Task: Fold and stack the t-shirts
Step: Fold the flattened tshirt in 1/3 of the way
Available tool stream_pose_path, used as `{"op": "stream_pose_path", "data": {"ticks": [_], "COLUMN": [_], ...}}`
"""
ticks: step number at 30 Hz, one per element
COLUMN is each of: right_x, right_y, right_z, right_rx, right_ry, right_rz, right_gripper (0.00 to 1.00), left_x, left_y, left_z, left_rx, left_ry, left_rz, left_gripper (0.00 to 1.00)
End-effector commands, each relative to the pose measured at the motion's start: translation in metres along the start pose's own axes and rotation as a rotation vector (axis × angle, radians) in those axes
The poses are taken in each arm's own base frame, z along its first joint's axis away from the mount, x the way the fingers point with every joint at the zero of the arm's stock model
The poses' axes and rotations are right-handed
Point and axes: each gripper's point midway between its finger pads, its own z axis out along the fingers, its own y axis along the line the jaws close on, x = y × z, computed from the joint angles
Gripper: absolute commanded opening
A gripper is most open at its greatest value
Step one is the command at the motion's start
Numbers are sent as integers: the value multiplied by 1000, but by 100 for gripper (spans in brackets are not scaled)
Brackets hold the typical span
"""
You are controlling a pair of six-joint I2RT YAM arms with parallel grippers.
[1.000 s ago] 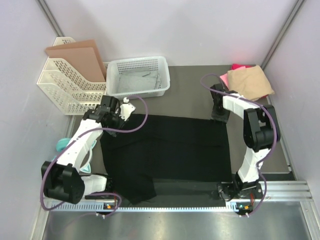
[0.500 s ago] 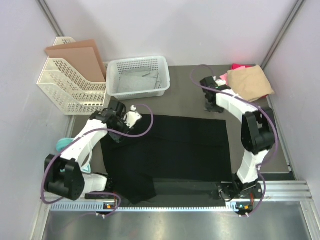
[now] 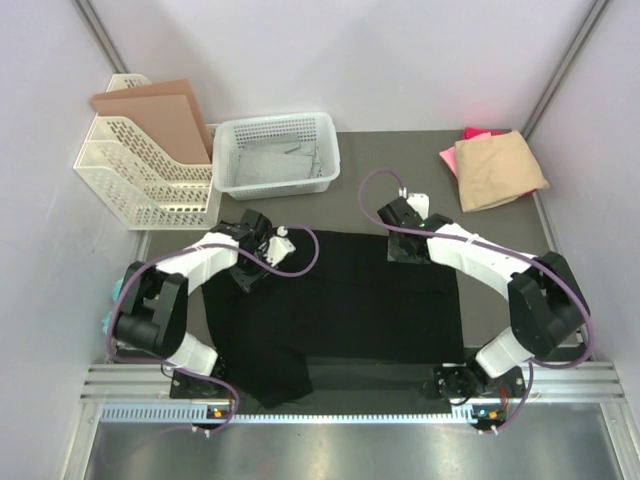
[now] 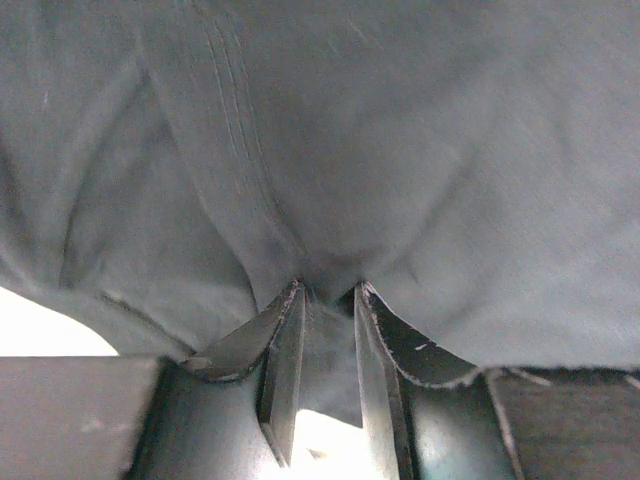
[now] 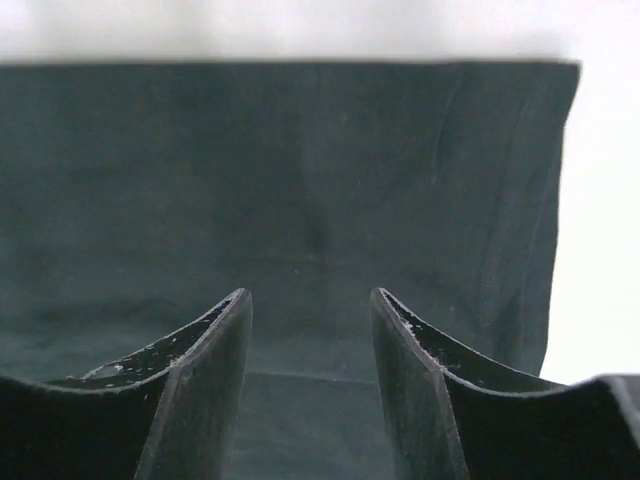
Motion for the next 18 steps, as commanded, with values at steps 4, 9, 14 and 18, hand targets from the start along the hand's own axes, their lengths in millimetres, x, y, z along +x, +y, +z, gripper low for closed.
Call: {"op": "stream_pose_path", "data": {"ticks": [4, 9, 14, 18], "right_x": [4, 15, 22, 24], "right_y": [16, 17, 19, 20], "right_z": [12, 23, 32, 37], "right_rx": [-54, -48, -47, -47], "right_ry": [2, 25, 44, 50], "right_rz": [52, 36, 21, 17], "right_gripper": [51, 51, 52, 53], "left_x": [-49, -59, -58, -54], "left_y": [44, 52, 62, 63], "left_z": [13, 12, -3, -9], "left_rx": [-138, -155, -221, -247], "left_ry": [-84, -82, -106, -113], "left_rz": [-38, -52, -45, -46], "left_gripper": [32, 35, 42, 50]}}
